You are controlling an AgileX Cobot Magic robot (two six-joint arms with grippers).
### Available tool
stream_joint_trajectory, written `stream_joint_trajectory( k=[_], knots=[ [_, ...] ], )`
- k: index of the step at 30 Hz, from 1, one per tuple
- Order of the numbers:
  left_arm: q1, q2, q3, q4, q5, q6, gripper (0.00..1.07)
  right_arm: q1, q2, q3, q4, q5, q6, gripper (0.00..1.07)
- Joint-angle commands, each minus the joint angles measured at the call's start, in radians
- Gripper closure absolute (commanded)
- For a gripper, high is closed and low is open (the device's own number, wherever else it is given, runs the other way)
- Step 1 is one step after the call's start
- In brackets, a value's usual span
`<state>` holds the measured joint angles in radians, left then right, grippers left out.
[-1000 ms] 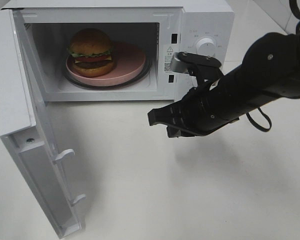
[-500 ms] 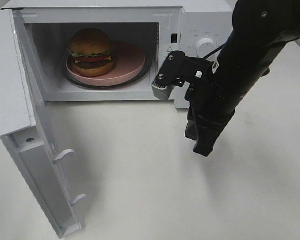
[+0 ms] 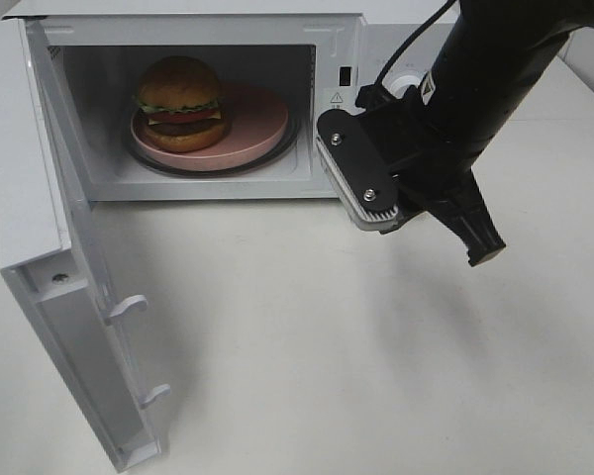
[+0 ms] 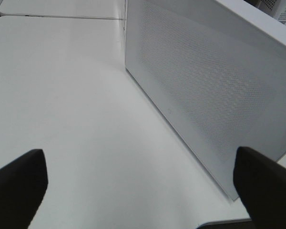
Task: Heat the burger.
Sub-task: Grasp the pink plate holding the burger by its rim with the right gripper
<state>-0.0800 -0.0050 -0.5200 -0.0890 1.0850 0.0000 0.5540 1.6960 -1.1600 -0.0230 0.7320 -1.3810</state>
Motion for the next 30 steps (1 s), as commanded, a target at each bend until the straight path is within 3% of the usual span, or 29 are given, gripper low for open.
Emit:
stream_joint_trajectory(
  k=[1, 3, 4, 7, 9, 10, 12, 15, 23, 30],
  knots=[
    [0.002, -0.017, 0.001, -0.007, -0.013, 0.000, 0.09, -0.003, -0.013, -0.009, -0.052, -0.002, -0.023, 0.90],
    [0.002, -0.017, 0.001, -0.007, -0.013, 0.000, 0.09, -0.003, -0.013, -0.009, -0.099, -0.034, -0.014, 0.76],
    [0.002, -0.017, 0.001, -0.007, -0.013, 0.000, 0.09, -0.003, -0.013, -0.009, -0.109, -0.063, -0.013, 0.64],
    [0.002, -0.017, 0.001, -0.007, -0.013, 0.000, 0.09, -0.003, -0.013, -0.009, -0.110, -0.076, -0.013, 0.59],
    [0.002, -0.017, 0.001, -0.007, -0.013, 0.000, 0.09, 0.012, -0.013, -0.009, -0.113, -0.118, -0.007, 0.41],
    [0.002, -0.017, 0.001, -0.007, -0.013, 0.000, 0.09, 0.012, -0.013, -0.009, -0.113, -0.118, -0.007, 0.41],
    [0.002, -0.017, 0.001, -0.007, -0.013, 0.000, 0.09, 0.043, -0.013, -0.009, -0.137, -0.172, 0.074, 0.20],
    [0.002, -0.017, 0.001, -0.007, -0.013, 0.000, 0.09, 0.060, -0.011, -0.009, -0.163, -0.209, 0.147, 0.12],
    [0.002, -0.017, 0.001, -0.007, -0.013, 0.000, 0.09, 0.079, 0.001, -0.013, -0.216, -0.267, 0.228, 0.12],
    [0.002, -0.017, 0.001, -0.007, -0.013, 0.000, 0.09, 0.102, 0.076, -0.098, -0.222, -0.293, 0.301, 0.13]
  ],
)
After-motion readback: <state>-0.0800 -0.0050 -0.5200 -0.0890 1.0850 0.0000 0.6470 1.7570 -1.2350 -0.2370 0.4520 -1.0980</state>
